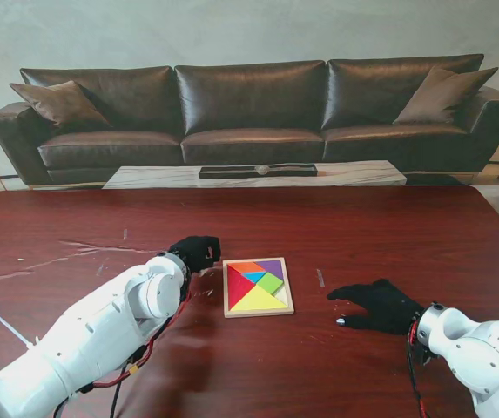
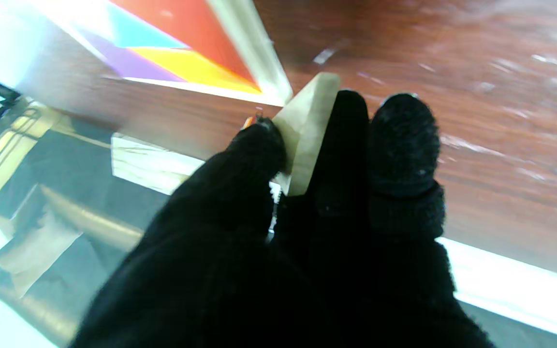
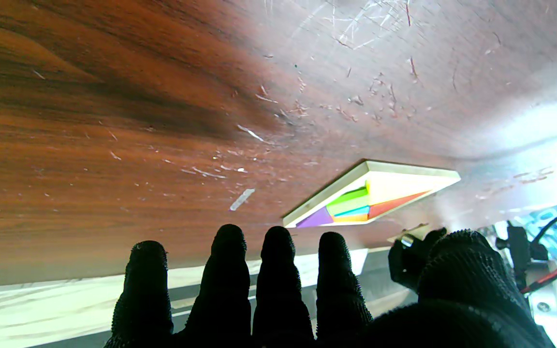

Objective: Assemble the tangram pieces into a square

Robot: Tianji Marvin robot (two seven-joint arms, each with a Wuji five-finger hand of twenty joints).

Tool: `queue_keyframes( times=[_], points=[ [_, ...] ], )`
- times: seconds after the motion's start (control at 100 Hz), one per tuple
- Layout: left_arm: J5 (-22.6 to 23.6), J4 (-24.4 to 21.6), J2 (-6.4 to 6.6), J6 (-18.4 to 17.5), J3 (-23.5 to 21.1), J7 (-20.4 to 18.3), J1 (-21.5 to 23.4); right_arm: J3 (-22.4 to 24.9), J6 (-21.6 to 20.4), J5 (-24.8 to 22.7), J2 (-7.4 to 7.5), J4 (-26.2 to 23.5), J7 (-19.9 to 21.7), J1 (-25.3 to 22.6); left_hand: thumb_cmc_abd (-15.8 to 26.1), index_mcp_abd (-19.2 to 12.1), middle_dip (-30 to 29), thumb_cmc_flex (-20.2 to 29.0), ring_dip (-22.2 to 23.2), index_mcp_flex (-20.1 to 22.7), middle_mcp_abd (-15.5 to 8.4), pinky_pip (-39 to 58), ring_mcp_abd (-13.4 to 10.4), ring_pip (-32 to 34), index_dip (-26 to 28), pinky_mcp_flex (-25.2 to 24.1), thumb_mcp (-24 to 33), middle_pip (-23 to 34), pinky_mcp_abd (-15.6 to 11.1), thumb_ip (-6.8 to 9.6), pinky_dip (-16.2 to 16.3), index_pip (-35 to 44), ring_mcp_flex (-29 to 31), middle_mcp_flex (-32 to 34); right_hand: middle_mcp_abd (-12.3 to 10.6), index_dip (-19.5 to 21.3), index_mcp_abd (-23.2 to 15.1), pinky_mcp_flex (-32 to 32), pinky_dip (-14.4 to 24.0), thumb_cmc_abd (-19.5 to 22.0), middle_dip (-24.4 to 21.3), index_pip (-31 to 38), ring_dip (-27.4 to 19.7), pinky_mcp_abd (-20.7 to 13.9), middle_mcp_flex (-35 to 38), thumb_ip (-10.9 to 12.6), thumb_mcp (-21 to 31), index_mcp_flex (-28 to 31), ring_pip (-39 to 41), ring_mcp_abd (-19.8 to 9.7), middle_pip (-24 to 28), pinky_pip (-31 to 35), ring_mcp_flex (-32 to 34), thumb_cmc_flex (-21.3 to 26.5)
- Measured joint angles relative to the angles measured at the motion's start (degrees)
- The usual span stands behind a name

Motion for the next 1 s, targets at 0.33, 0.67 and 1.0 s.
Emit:
queue_keyframes(
  times=[0.33,0.67,1.0],
  points=[
    [-9.2,-2.7,-2.3,0.4,2.6,-1.9,0.9,0.1,0.0,-0.2,-0.02,0.0,-0.3,0.0,2.7,2.9,-0.1,3.3,0.4,-0.1,1.3,0.0,0.8,0.4,0.0,0.0,-6.6,0.0,0.4,0.0,-1.3,-2.6,-0.5,-0.7,0.0,0.0,0.0,0.0,0.0,0.0,0.0,0.0,0.0,0.0,0.0,0.0,0.0,0.0,0.0,0.0,0.0,0.0,0.0,0.0],
    [-12.2,1.1,-5.89,0.8,6.5,-1.9,-0.9,0.2,0.0,-0.2,-0.02,0.1,-0.6,-0.2,4.8,4.2,0.3,4.3,0.2,-0.1,1.8,-0.4,1.1,2.6,0.0,-0.1,-10.5,2.5,0.5,0.81,-1.9,-4.1,-1.5,-2.5,0.0,0.0,0.0,0.0,0.0,0.0,0.0,0.0,0.0,0.0,0.0,0.0,0.0,0.0,0.0,0.0,0.0,0.0,0.0,0.0],
    [-10.3,0.3,-5.4,0.6,7.8,-4.9,-2.0,0.2,-0.1,0.0,-0.03,0.4,-0.7,-0.2,7.5,6.9,-13.6,4.7,0.0,-1.6,3.6,-3.2,0.4,5.1,-1.0,-1.6,-15.9,8.4,-1.0,1.45,-1.6,-11.9,-7.8,-21.8,0.0,0.0,0.0,0.0,0.0,0.1,0.0,0.0,0.0,0.0,0.0,0.0,0.0,0.0,0.0,0.0,0.0,0.0,0.0,0.0]
  ],
)
